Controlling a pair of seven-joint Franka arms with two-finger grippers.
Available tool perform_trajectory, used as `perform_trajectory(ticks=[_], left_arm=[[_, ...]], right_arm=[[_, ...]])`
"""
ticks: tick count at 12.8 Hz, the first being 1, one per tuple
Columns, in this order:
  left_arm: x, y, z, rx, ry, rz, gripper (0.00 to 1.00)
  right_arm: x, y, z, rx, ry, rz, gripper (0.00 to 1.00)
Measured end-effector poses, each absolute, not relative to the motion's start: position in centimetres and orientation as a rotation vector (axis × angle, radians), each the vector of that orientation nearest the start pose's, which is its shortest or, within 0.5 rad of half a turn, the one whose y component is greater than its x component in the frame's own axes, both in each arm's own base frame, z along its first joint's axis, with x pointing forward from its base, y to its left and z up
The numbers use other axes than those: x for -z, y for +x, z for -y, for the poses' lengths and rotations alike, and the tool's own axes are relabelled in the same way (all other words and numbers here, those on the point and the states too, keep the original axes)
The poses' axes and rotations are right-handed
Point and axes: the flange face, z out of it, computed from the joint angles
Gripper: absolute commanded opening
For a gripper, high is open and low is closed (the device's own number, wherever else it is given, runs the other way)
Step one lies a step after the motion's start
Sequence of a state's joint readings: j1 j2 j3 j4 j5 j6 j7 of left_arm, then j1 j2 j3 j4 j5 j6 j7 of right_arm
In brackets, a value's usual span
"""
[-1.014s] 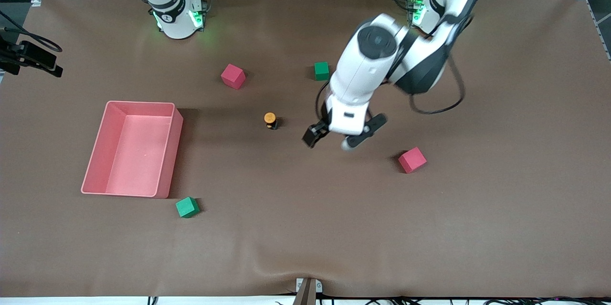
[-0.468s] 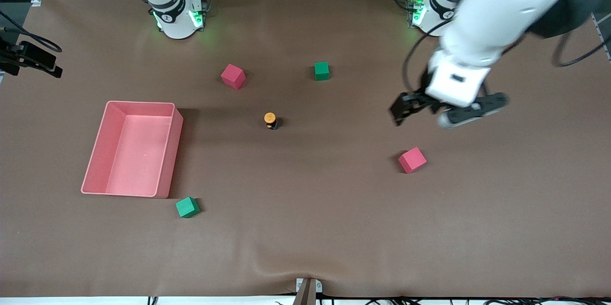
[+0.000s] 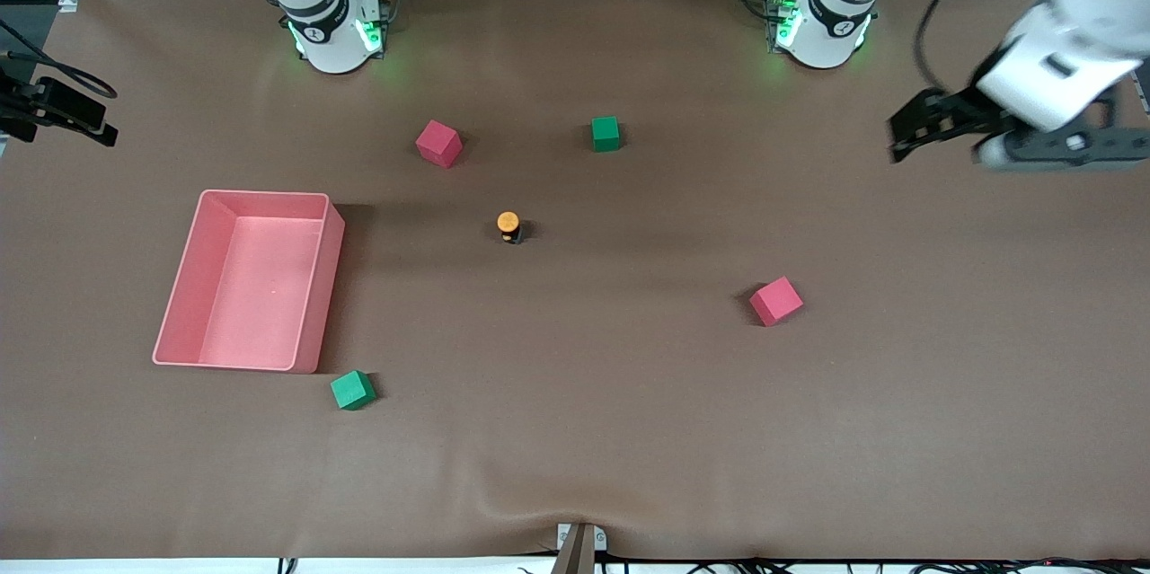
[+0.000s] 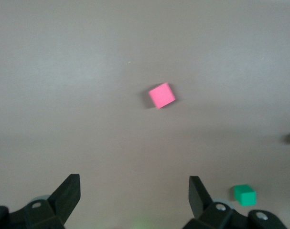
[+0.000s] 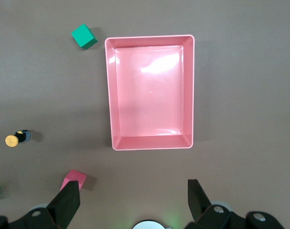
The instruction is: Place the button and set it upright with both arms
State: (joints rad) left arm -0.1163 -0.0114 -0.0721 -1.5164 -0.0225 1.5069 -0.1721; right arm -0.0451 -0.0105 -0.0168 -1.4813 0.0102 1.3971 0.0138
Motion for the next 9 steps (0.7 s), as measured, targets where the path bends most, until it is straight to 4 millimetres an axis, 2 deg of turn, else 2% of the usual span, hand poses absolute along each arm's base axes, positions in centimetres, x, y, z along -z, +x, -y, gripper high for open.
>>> perform_trajectory(ticks=[2, 5, 9], left_arm=[[-65.1, 51.8, 8.6, -0.02, -3.157, -0.047, 1.0], [-65.2, 49.3, 6.8, -0.026, -3.149, -0.076, 1.0], [-66.0, 47.9, 7.0, -0.002, -3.143, -0.093, 1.0]], right_arm=[[-65.7, 53.2, 3.2, -0.115, -3.125, -0.116, 1.0], [-65.7, 53.2, 3.1, -0.115, -3.125, -0.115, 1.0], [-65.7, 53.2, 3.1, -0.115, -3.125, -0.115, 1.0]])
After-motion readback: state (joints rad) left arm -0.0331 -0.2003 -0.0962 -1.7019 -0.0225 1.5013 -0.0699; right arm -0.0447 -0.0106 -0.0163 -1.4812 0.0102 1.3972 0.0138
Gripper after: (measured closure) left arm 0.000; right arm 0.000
